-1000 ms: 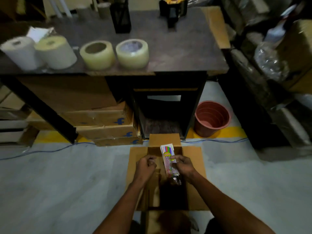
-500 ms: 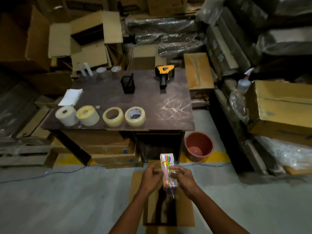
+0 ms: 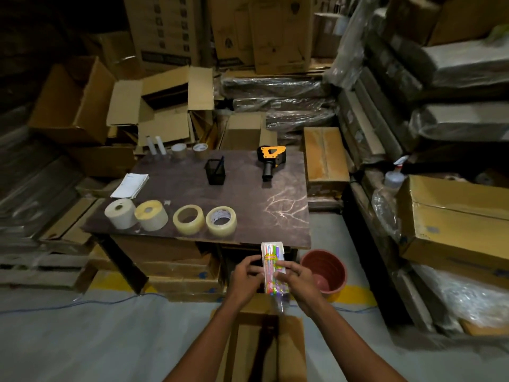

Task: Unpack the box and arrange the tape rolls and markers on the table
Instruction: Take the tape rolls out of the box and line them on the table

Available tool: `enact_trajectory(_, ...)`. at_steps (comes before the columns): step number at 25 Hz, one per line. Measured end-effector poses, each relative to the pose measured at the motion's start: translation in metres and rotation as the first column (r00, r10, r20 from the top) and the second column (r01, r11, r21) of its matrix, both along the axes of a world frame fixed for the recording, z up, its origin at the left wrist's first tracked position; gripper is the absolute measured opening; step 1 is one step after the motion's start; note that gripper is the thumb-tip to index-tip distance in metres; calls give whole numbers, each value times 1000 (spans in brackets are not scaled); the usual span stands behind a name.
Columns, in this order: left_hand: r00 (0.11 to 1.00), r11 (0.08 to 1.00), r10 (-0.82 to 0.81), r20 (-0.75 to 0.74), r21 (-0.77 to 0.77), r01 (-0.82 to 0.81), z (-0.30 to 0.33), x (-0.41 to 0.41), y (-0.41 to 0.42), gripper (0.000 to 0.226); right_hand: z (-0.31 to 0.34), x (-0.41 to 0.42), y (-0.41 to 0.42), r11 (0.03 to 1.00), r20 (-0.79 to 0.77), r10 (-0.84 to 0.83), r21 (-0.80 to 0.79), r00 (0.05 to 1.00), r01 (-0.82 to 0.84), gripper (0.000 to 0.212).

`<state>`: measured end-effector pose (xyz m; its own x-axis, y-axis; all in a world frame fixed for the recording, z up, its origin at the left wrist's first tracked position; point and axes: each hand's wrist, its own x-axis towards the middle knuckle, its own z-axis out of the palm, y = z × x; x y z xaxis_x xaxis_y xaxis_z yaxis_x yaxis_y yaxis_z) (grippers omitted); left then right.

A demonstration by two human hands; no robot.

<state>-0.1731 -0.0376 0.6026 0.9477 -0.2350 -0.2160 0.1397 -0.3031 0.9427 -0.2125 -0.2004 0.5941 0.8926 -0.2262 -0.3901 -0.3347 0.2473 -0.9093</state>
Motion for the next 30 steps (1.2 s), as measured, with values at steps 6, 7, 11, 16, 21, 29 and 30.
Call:
enact_trajectory(6,1000,998,9,27,59,-11,10,39,-7,41,6,54,-17,994,-20,-78,-73,997,76,28)
enact_trajectory(7,1000,998,-5,24,70,4,10,48,-6,40,3,67,-20,991,-26,-89,-99,996,86,28)
enact_trajectory(11,1000,997,-2,-4,79,3,6,87,0,43,-1,119,-22,970,-83,-124,-219,989,104,31)
enact_trajectory(16,999,997,8,-46,82,-4,-16,129,16,42,-39,183,-13,953,-157,-112,-296,981,61,38)
enact_trajectory(21,996,995,-13,-87,99,21,-41,160,27,40,-55,225,3,939,-188,-163,-332,968,94,37)
enact_trajectory(29,996,987,-48,-74,152,59,-62,166,34,38,-74,231,8,786,-191,-182,-618,965,26,20)
enact_trajectory(30,996,986,-53,-71,156,63,-63,165,34,38,-70,228,9,773,-182,-177,-634,967,22,18)
